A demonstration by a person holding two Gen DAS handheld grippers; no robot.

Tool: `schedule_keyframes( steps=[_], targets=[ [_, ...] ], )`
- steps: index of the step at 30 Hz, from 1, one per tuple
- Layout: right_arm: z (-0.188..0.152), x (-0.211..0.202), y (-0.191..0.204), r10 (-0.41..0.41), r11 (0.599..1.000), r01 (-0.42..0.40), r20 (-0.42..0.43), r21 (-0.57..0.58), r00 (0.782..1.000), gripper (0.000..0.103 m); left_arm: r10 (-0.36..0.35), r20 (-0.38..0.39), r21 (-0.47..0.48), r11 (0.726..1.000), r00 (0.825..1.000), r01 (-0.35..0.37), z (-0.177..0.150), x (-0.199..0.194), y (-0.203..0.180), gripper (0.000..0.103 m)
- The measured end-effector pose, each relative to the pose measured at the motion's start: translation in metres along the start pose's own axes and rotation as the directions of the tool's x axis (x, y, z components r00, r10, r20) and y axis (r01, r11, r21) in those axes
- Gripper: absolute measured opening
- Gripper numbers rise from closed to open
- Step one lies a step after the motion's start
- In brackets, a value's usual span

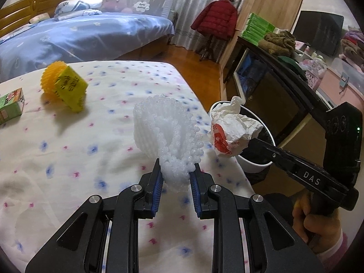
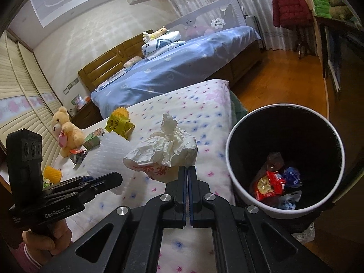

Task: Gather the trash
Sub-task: 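Carry the tissue and foam net over the bin with both tools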

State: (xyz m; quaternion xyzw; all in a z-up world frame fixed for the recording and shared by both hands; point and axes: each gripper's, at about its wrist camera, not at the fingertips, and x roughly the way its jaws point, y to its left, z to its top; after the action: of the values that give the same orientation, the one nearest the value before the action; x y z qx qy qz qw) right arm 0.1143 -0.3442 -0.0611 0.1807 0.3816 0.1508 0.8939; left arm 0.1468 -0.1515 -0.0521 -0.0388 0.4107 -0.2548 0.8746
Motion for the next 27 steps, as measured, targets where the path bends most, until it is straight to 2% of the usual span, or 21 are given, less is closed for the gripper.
schedule_keyframes(
  steps=[27],
  targets=[
    [0.006,-0.035,-0.055,-0.114,0.992,0.111,0.051,0.06,0.992,0.001,-0.066,-0.058,0.108,0.992,0.996,0.071,0.016,0.037,-0.065,0.021]
  ],
)
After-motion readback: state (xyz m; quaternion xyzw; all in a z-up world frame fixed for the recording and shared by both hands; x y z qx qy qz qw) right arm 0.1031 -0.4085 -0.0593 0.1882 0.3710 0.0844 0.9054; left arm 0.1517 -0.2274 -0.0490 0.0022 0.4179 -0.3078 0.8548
